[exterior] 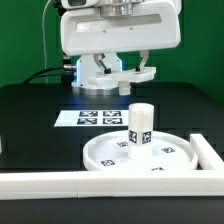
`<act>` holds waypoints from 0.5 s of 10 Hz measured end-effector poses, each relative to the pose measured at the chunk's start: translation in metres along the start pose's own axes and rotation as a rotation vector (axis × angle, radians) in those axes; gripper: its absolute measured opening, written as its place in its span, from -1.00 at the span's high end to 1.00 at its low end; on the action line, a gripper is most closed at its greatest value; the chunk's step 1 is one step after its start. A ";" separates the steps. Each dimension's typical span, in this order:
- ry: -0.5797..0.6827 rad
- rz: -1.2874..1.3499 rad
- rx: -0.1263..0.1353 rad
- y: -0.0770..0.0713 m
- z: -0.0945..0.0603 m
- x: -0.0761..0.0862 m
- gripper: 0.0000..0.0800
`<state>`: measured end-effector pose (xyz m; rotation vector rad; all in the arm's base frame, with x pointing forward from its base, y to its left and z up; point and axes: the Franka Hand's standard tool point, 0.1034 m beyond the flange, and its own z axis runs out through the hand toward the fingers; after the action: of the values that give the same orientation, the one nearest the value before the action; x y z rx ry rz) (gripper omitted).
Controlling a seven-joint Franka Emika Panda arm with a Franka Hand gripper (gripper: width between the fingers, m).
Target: Assemble round table
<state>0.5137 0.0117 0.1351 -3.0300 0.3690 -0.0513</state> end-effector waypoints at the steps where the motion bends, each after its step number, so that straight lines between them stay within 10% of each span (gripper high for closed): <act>1: 0.000 -0.001 0.000 -0.001 0.000 0.000 -0.12; 5: 0.020 -0.218 -0.025 -0.027 -0.005 0.024 -0.12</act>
Offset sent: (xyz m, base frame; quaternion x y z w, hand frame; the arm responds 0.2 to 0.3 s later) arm 0.0468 0.0258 0.0180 -0.0393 0.0439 -0.2292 0.9716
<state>0.5437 0.0317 0.1429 -3.0829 0.0397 -0.0920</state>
